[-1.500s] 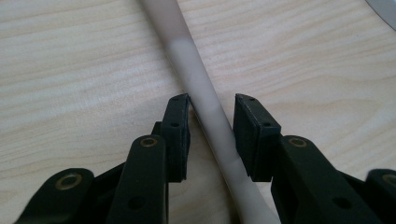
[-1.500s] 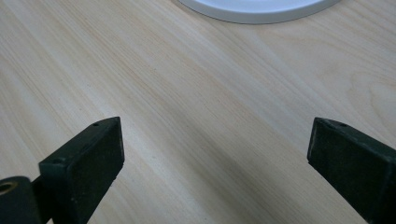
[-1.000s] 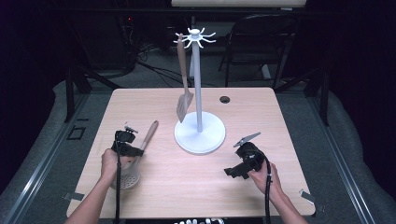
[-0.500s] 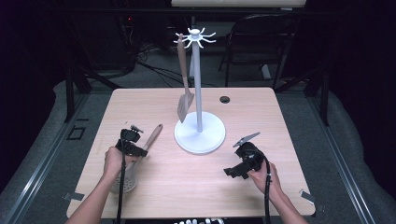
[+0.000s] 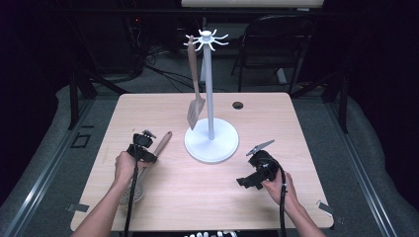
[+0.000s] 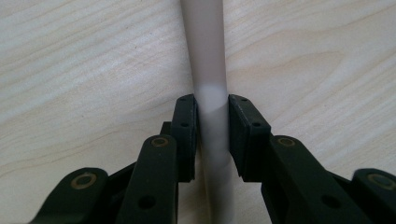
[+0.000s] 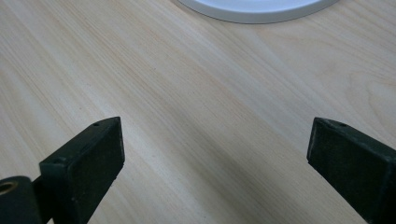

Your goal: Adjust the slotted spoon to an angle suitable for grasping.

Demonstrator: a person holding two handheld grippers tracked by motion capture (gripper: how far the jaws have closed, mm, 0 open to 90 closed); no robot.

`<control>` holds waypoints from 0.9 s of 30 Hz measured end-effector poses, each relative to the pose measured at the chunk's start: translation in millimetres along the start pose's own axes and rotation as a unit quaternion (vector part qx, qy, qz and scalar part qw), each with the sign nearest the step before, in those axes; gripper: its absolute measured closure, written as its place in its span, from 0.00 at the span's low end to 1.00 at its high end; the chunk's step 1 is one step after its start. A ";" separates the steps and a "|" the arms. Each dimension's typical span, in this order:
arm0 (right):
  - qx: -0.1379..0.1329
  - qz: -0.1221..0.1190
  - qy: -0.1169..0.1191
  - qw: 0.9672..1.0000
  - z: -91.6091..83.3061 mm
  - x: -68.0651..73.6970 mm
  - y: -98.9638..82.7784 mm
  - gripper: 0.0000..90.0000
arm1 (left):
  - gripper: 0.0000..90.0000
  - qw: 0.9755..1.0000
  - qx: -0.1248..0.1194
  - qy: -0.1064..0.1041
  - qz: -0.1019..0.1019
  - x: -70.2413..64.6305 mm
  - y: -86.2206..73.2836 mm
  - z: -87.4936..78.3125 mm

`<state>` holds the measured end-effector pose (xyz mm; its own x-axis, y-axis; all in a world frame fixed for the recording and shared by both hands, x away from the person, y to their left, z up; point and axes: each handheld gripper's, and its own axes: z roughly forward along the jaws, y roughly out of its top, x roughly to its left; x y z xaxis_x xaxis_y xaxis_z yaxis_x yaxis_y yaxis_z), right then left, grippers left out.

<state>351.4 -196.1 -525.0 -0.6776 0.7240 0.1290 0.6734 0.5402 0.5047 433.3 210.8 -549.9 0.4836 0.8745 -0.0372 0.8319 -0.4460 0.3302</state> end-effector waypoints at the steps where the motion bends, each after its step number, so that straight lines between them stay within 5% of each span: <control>1: -0.002 0.002 0.004 1.000 0.3 0.2 0.0 0.04 | 0.82 1.000 0.001 0.000 0.001 -0.2 0.0 -0.1; 14: -0.001 0.004 -0.001 1.000 -2.0 -1.7 -1.8 0.04 | 0.84 0.999 -0.038 -0.035 -0.014 1.9 -9.0 -8.5; 22: 0.004 0.001 -0.002 1.000 -2.4 -2.2 -1.6 0.04 | 0.84 0.993 -0.098 -0.059 -0.031 9.2 -23.6 -27.1; 27: 0.000 0.005 0.001 1.000 -2.4 -2.0 -1.8 0.04 | 0.84 0.989 -0.132 -0.056 -0.033 11.7 -32.1 -38.0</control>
<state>350.8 -199.5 -524.1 -0.6714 0.7287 0.1347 0.6800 0.5336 0.5028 401.9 242.6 -525.1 0.4693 0.8671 -0.1669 0.7703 -0.3096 0.5575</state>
